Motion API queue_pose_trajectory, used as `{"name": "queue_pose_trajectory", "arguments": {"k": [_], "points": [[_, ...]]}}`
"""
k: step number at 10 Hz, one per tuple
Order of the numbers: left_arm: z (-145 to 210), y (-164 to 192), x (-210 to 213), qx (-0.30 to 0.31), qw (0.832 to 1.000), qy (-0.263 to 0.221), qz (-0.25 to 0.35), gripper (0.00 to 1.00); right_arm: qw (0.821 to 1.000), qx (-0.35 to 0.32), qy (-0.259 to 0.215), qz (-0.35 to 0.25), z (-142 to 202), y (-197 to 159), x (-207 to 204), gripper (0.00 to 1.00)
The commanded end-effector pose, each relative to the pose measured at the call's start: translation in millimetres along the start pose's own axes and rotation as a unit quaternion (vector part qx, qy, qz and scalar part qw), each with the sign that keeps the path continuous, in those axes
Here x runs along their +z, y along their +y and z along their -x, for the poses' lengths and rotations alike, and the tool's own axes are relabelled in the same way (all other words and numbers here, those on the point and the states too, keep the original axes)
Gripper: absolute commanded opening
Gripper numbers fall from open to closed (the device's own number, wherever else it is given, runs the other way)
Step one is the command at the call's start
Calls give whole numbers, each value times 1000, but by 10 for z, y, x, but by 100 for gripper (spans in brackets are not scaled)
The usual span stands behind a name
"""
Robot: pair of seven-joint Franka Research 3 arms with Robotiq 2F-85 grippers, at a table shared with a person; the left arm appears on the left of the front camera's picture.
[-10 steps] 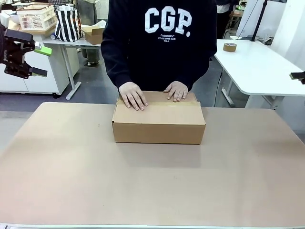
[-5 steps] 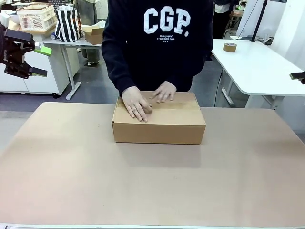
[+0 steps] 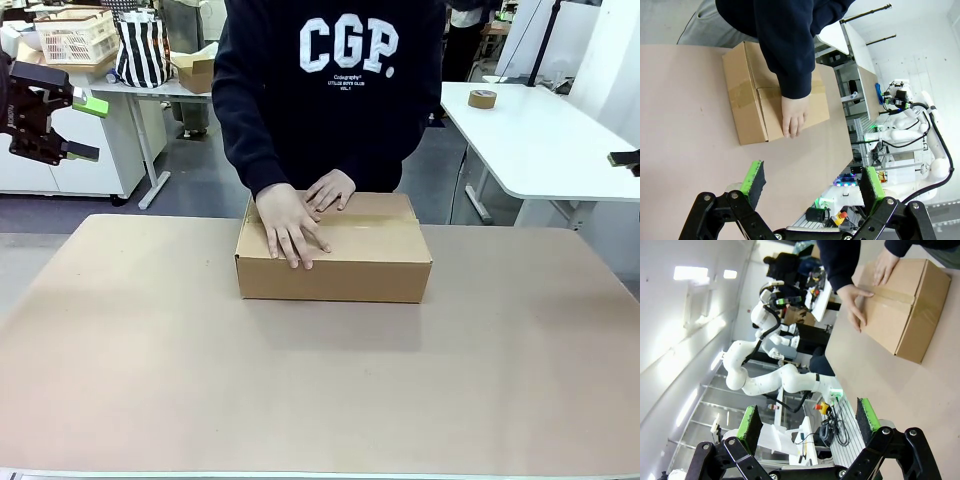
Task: Pack the gift set into the box.
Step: Press and hold the closed box until the human finishes sealing it.
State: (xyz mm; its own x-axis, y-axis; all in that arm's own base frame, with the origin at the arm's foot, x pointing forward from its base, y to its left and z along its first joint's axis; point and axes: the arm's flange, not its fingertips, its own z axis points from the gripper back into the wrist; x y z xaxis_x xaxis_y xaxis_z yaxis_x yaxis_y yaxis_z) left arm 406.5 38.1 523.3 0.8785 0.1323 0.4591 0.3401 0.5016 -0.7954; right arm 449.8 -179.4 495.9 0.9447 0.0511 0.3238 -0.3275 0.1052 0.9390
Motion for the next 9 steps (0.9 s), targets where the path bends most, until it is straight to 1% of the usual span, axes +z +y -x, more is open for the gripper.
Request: {"name": "queue_pose_trajectory", "arguments": {"k": [1, 9], "points": [[2, -35, 16, 6, 1000, 4, -3, 100, 1000, -2, 2, 0, 30, 15, -26, 100], [2, -35, 16, 6, 1000, 4, -3, 100, 1000, -2, 2, 0, 30, 15, -26, 100]]}}
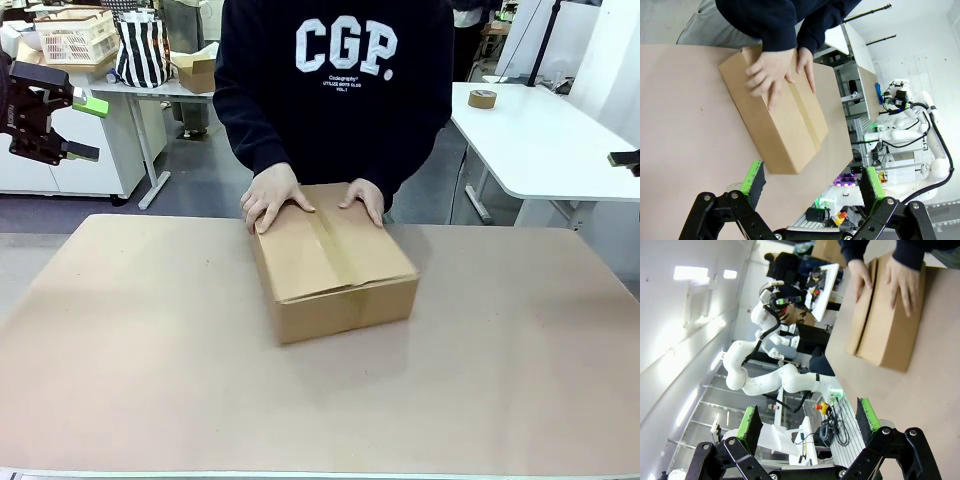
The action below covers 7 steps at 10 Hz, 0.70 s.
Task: Pack the gift set into the box.
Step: Press and hold the closed box until the human finishes sealing it.
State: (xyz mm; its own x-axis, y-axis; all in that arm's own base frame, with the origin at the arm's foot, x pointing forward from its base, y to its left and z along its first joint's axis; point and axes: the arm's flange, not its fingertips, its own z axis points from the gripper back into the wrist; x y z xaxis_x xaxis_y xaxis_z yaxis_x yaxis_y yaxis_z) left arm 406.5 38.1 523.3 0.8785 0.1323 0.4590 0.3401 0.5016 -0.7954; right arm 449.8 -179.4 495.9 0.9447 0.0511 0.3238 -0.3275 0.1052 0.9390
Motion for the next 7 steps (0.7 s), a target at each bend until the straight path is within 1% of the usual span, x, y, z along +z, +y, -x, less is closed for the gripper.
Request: {"name": "queue_pose_trajectory", "arguments": {"k": [1, 7], "points": [[2, -35, 16, 6, 1000, 4, -3, 100, 1000, -2, 2, 0, 30, 15, -26, 100], [2, -35, 16, 6, 1000, 4, -3, 100, 1000, -2, 2, 0, 30, 15, -26, 100]]}}
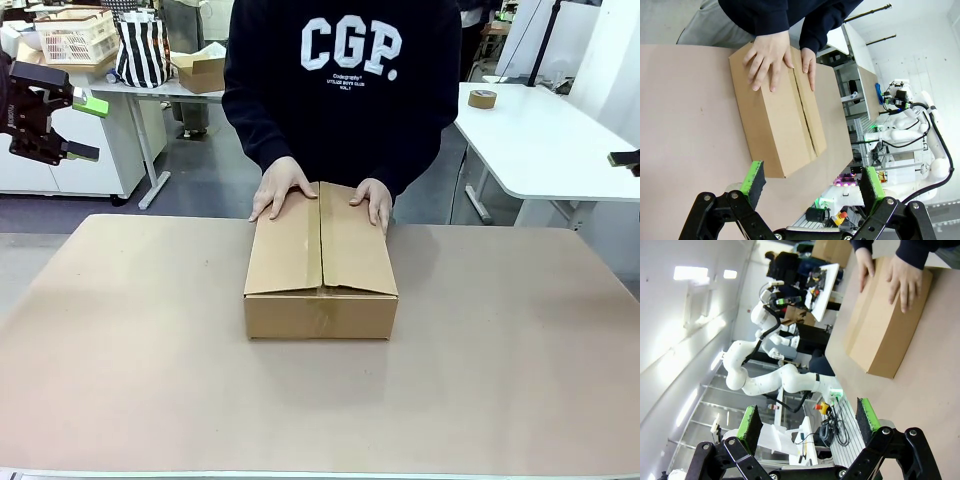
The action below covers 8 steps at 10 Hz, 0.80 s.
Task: Pack the gift set into the box.
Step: Press and hold the closed box until the human finishes sealing it.
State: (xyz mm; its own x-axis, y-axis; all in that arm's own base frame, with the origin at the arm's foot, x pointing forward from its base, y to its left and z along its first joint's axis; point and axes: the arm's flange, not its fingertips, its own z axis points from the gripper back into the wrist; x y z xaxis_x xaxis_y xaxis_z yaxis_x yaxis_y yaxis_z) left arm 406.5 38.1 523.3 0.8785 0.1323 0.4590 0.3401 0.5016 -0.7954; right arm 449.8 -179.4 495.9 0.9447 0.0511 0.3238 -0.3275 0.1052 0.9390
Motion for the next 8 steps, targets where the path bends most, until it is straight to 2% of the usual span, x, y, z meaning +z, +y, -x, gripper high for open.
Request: {"name": "queue_pose_trajectory", "arguments": {"k": [1, 8], "points": [[2, -35, 16, 6, 1000, 4, -3, 100, 1000, -2, 2, 0, 30, 15, -26, 100], [2, -35, 16, 6, 1000, 4, -3, 100, 1000, -2, 2, 0, 30, 15, -26, 100]]}}
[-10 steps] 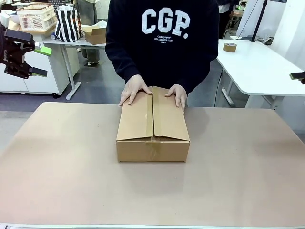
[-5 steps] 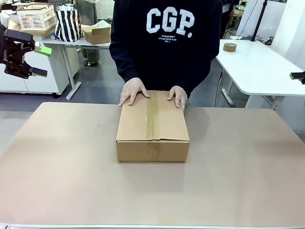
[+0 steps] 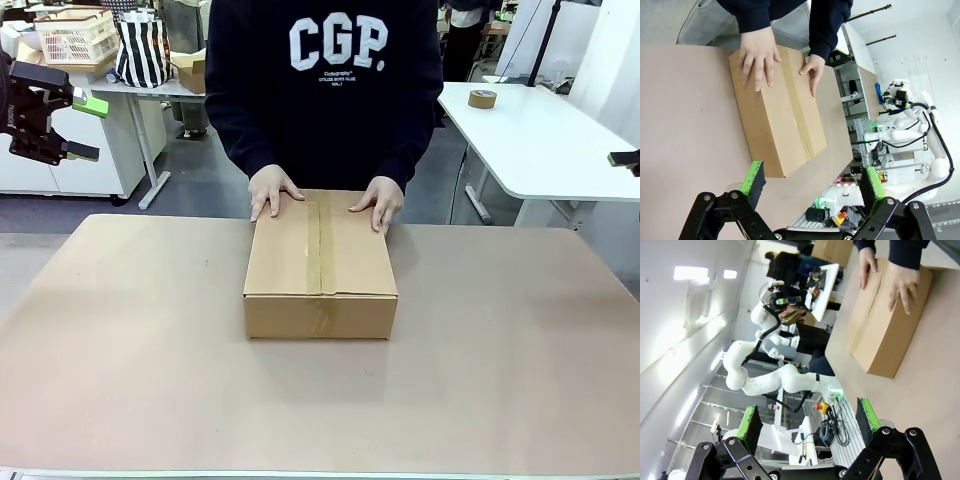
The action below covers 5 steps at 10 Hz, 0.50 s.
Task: Pack the gift set into the box.
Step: Press and hold the closed box until the human finishes sealing it.
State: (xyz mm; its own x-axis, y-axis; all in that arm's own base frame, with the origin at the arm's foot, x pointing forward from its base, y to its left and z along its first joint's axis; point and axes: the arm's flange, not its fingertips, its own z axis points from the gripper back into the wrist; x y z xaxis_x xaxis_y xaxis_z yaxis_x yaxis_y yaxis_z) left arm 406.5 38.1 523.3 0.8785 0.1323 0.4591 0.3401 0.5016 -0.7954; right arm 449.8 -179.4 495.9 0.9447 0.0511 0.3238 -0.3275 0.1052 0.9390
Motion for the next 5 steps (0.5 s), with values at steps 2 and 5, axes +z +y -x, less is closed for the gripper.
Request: {"name": "queue_pose_trajectory", "arguments": {"k": [2, 5], "points": [[2, -35, 16, 6, 1000, 4, -3, 100, 1000, -2, 2, 0, 30, 15, -26, 100], [2, -35, 16, 6, 1000, 4, -3, 100, 1000, -2, 2, 0, 30, 15, -26, 100]]}}
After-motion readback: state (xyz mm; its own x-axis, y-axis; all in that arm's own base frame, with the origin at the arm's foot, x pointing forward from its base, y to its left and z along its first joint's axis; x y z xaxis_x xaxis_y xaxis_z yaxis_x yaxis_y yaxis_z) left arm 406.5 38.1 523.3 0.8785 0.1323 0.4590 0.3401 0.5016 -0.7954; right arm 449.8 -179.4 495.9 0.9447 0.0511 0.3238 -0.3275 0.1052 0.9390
